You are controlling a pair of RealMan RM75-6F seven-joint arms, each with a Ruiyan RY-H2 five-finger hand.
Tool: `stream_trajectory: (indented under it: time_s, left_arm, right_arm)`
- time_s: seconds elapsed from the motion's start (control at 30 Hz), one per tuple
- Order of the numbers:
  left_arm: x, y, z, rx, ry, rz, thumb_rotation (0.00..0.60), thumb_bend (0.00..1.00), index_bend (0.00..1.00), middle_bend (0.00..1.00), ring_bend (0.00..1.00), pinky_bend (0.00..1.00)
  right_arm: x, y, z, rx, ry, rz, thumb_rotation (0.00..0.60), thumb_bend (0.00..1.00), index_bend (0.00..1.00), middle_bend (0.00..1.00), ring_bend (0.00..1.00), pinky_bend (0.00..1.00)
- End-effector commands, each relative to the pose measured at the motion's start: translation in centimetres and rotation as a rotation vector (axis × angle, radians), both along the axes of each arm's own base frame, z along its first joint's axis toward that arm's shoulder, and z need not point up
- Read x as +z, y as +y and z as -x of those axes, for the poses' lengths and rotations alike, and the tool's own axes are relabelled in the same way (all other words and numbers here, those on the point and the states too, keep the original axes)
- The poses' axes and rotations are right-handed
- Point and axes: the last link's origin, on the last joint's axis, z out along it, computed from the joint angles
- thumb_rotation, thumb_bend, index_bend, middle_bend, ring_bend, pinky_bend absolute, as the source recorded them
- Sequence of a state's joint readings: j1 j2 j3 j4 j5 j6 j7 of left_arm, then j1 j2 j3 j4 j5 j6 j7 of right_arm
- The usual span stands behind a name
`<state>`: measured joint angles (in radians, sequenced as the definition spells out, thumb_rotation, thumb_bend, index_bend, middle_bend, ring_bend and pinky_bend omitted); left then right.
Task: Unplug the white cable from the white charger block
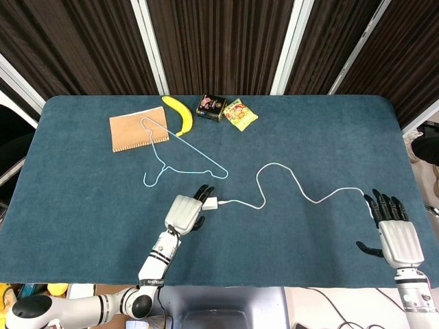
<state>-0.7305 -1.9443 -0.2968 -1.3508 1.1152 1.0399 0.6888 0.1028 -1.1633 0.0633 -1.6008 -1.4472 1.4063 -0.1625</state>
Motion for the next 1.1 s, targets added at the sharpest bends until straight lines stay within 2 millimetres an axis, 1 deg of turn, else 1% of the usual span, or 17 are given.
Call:
stream_trajectory:
  time_s: [0.03, 0.27, 0.43, 0.63, 0.87, 1.0, 1.1]
  left_arm:
    - [-0.9, 0.2, -0.3, 0.007, -0.005, 0.010, 0.600, 0.38, 0.13, 0.13, 0.88, 1.00]
    - [-2.0, 1.0, -0.3, 0.007, 0.023, -0.011, 0.600, 0.38, 0.18, 0.16, 0.88, 1.00]
    - [-2.5, 1.5, 0.1, 0.029, 0.034, -0.014, 0.600, 0.38, 0.22, 0.23, 0.88, 1.00]
    - [-2.8, 1.7, 0.1, 0.051, 0.004, -0.007, 0.600, 0.38, 0.28, 0.30, 0.89, 1.00]
    - [-2.7, 1.9, -0.1, 0.062, -0.019, -0.007, 0.600, 0.38, 0.32, 0.33, 0.89, 1.00]
    - [-2.7, 1.9, -0.2, 0.066, -0.034, -0.013, 0.600, 0.38, 0.36, 0.37, 0.89, 1.00]
    - [-2.7, 1.9, -0.2, 0.065, -0.038, -0.020, 0.600, 0.38, 0.42, 0.44, 0.90, 1.00]
  right_arm:
    - [0.1, 0.0, 0.1, -0.003, 0.001, -0.001, 0.600, 0.20, 0.00, 0.00, 0.00, 0.00]
    - [0.3, 0.0, 0.3, -0.012, -0.004, 0.002, 0.600, 0.20, 0.00, 0.00, 0.00, 0.00]
    - [0.5, 0.1, 0.3, -0.012, -0.005, 0.006, 0.600, 0.20, 0.00, 0.00, 0.00, 0.00]
    - [0.6, 0.1, 0.5, -0.024, -0.014, -0.001, 0.600, 0.20, 0.00, 0.00, 0.00, 0.00]
    - [0.6, 0.2, 0.5, -0.025, -0.008, 0.000, 0.600, 0.20, 0.00, 0.00, 0.00, 0.00]
    - [0.5, 0.2, 0.5, -0.026, -0.008, -0.002, 0.600, 0.20, 0.00, 0.00, 0.00, 0.00]
    - [0.5, 0.3, 0.4, -0.024, -0.006, -0.004, 0.600, 0.20, 0.00, 0.00, 0.00, 0.00]
